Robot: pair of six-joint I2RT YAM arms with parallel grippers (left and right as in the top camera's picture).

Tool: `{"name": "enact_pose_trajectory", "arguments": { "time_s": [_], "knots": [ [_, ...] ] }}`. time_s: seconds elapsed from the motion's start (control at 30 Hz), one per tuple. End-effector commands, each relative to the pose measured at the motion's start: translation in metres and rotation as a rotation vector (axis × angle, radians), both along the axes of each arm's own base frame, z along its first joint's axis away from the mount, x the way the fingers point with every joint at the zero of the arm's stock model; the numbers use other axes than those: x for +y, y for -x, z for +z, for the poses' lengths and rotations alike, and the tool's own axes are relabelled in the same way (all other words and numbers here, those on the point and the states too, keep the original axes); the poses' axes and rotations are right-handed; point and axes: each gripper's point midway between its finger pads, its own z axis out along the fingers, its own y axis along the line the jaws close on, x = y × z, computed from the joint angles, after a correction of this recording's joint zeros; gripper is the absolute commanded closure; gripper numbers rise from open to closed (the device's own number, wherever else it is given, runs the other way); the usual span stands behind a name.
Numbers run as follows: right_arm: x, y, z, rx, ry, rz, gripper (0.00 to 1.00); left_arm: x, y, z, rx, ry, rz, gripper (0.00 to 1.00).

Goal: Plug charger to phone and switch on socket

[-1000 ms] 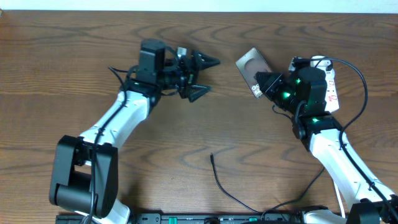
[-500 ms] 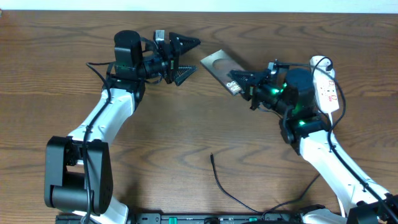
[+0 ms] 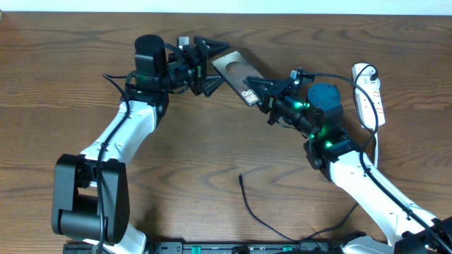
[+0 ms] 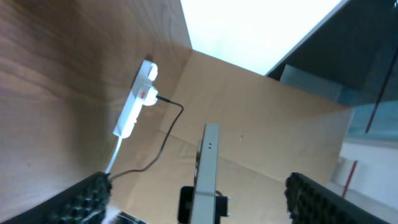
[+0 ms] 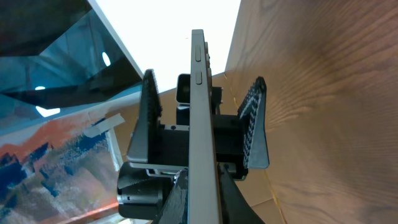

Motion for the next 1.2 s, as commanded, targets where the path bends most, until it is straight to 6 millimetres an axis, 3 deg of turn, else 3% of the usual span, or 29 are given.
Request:
{"name": "enact_pose_trajectory", "arguments": {
  "time_s": [0.0, 0.1, 0.17, 0.33, 0.6, 0.93, 1.17],
  "knots": [
    [0.002, -0.002, 0.017, -0.082, 0.014, -0.005, 0.99, -0.010, -0.002, 0.017, -0.029, 0.005, 0.019, 0.17],
    [0.002, -0.002, 0.016, -0.079, 0.016, -0.005, 0.99, -0.018, -0.001, 0.016, -0.012, 0.008, 0.023, 0.17],
    [0.002, -0.002, 0.016, -0.079, 0.016, -0.005, 0.99, -0.020, -0.001, 0.015, -0.011, 0.004, 0.032, 0.23],
    [0.003, -0.001, 0.016, -0.079, 0.016, -0.001, 0.99, -0.022, -0.002, 0.015, -0.013, -0.001, 0.040, 0.45],
    [0.009, 0.003, 0.016, -0.078, 0.014, 0.020, 0.99, -0.022, -0.003, 0.014, -0.013, -0.003, 0.047, 0.61],
    [0.016, 0.006, 0.016, -0.080, 0.019, 0.010, 0.99, -0.022, -0.003, 0.014, -0.013, -0.003, 0.047, 0.73],
    [0.019, 0.007, 0.015, -0.081, 0.022, 0.006, 0.99, -0.021, -0.005, 0.014, -0.014, -0.008, 0.064, 0.92]
  ]
}}
